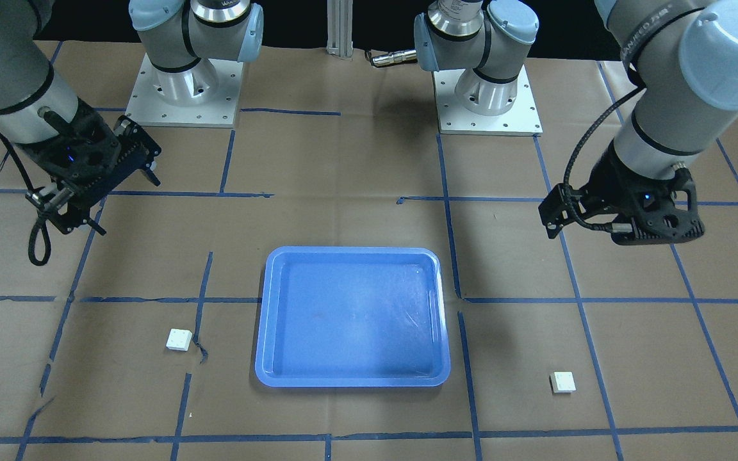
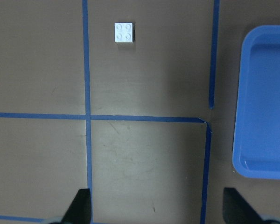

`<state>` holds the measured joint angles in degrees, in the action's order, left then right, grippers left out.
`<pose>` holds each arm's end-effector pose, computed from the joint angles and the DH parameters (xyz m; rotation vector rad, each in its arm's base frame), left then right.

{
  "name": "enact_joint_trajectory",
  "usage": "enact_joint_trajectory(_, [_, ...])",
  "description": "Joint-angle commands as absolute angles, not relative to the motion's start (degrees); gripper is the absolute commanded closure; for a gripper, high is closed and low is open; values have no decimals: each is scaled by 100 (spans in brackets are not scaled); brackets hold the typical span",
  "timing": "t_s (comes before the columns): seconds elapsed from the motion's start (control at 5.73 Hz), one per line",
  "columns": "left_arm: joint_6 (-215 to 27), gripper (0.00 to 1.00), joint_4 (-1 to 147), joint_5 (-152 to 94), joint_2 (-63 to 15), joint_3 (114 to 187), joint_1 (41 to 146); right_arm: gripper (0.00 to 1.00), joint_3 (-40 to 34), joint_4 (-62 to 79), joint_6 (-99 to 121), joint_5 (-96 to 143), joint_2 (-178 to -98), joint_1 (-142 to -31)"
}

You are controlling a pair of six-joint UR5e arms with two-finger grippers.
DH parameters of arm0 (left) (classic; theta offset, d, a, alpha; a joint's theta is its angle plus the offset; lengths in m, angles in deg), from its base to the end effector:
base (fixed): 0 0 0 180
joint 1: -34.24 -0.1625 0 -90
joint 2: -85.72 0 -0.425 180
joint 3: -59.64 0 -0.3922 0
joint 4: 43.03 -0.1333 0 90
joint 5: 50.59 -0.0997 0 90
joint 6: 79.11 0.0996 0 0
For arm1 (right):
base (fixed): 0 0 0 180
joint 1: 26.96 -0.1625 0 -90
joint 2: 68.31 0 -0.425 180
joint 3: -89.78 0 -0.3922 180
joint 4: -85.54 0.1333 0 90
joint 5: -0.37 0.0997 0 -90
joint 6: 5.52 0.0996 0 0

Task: Assemble white blocks and place on blue tray

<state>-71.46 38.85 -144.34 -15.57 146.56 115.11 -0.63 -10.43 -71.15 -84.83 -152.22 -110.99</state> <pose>-0.0346 -0.5838 0.4237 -0.0397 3.0768 0.0171 0.0854 -0.5454 0.4405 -1.5254 2.6614 -0.0637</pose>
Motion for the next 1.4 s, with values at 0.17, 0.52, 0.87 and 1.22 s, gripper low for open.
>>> enact_joint_trajectory(0.17, [-6348,1,2253,-14367,-3024,14516,11361,0,-663,-2763,-10128,-8236,-14734,-10915])
enact_joint_trajectory(0.52, [-6381,1,960,-14236,-4018,14524,11273,0,-786,-2775,-10729,-6852,-14120,-10284])
enact_joint_trajectory(0.87, [-6329,1,848,-14243,-4313,14498,11264,0,-1278,-3377,-10774,-6004,-13567,-10062])
enact_joint_trajectory(1.22, [-6390,24,813,-14200,-4313,14472,11246,0,-1288,-3707,-11089,-5887,-13039,-10009])
